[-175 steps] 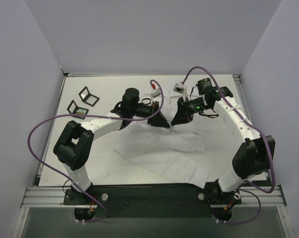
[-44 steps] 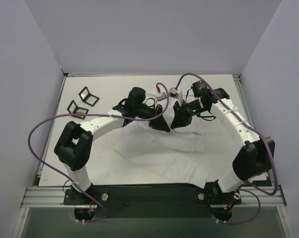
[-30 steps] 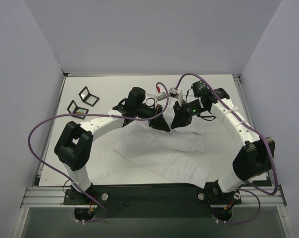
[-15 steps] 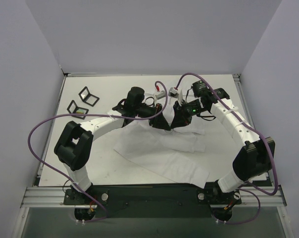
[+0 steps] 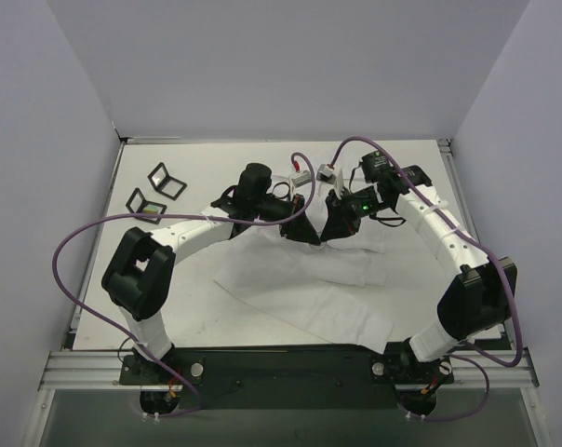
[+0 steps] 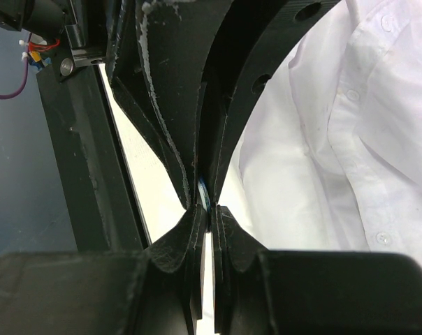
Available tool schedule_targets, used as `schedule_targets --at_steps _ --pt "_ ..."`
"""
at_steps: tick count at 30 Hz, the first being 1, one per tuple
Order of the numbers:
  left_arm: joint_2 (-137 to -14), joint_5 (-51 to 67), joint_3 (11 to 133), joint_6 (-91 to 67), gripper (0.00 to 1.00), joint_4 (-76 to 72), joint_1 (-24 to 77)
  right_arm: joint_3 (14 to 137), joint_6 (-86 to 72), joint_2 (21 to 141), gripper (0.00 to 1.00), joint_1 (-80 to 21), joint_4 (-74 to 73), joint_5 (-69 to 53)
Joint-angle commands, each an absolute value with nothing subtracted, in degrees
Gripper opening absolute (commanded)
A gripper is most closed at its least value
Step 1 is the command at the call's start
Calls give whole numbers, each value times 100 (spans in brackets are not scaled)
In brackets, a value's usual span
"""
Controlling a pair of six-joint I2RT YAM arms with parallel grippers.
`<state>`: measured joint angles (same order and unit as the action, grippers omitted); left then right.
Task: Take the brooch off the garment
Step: Close the brooch.
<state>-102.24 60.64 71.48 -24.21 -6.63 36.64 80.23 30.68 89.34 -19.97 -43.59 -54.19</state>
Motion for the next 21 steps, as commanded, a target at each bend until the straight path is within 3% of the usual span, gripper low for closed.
schedule_targets --at_steps 1,9,21 --pt "-10072 5985 7277 -2373 21 -1011 3683 8042 3120 8736 0 -2109 -4395 -5669" --pt "-10090 5985 7269 -2487 31 -1116 3674 8051 3120 8754 0 -2109 -4412 -5704" --pt "-10090 6231 7190 -2540 30 -1361 3639 8165 3076 8886 0 -1828 -4535 -6205"
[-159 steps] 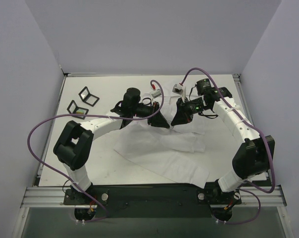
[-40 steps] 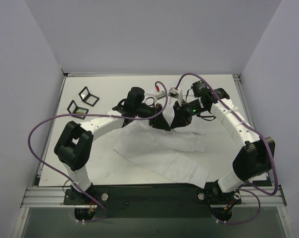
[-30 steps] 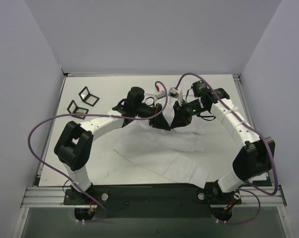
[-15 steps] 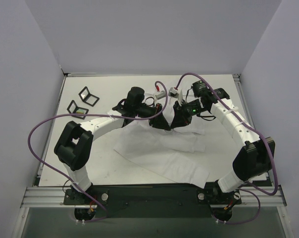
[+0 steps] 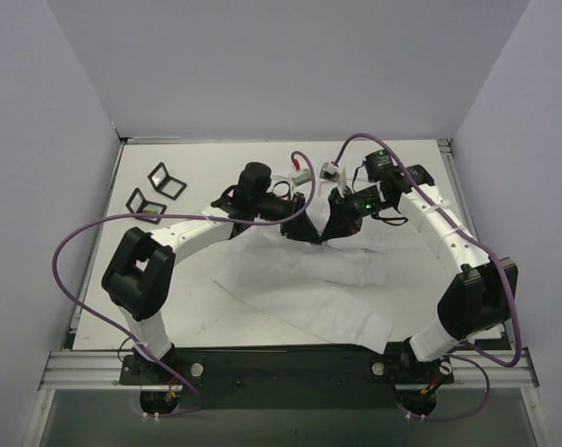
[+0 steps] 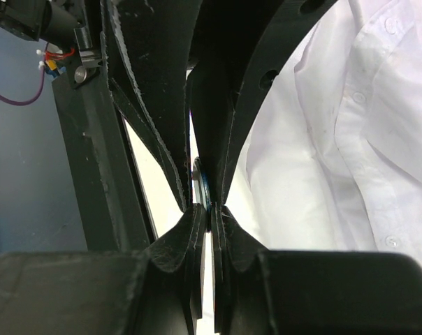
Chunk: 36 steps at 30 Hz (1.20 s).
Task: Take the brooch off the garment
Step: Close the brooch.
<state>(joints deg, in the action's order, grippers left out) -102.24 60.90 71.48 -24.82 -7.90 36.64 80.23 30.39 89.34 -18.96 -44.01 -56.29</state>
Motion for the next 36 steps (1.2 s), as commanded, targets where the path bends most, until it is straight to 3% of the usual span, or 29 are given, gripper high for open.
schedule_targets --at_steps 1,25,36 --pt "-10090 6258 7181 -2592 30 -1449 3630 8156 3085 8894 0 -1819 -4561 -6240" --pt "-10081 6548 6935 -3146 30 -2215 3533 8209 3270 8982 0 -1600 -4790 -6521" --pt "-10072 6680 6838 -3533 34 -2724 3498 8306 3243 9193 0 -1222 -4939 -7198"
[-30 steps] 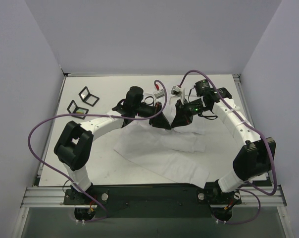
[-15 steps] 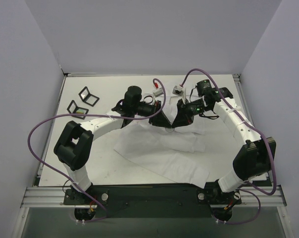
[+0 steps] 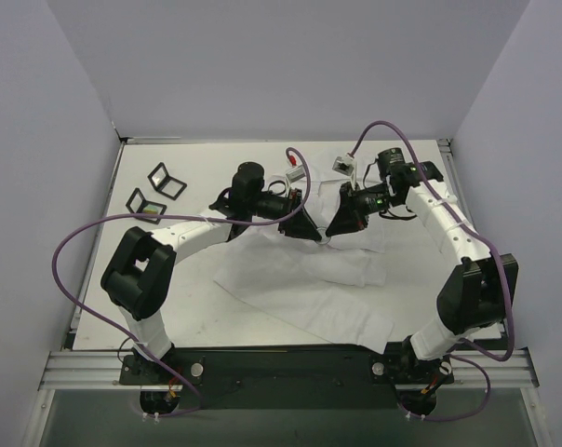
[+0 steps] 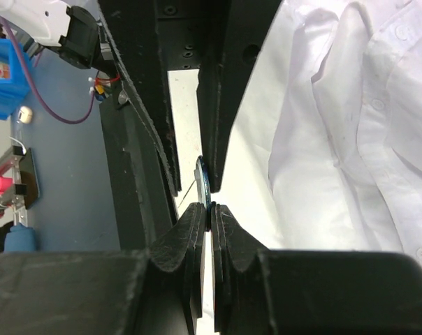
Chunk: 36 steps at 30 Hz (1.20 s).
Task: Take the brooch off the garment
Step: Close the brooch.
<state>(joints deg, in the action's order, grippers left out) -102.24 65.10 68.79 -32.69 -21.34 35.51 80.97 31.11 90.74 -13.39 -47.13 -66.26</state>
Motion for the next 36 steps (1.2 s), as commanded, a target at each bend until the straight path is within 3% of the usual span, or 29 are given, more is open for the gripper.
schedule_targets --at_steps 1,36 --pt "-10081 6680 6829 -3551 34 -2733 3498 8306 3261 9185 0 -1213 -4948 -7198" --pt "-10169 6337 6961 -3287 26 -2312 3586 8358 3296 9246 0 -1310 -5019 -7040"
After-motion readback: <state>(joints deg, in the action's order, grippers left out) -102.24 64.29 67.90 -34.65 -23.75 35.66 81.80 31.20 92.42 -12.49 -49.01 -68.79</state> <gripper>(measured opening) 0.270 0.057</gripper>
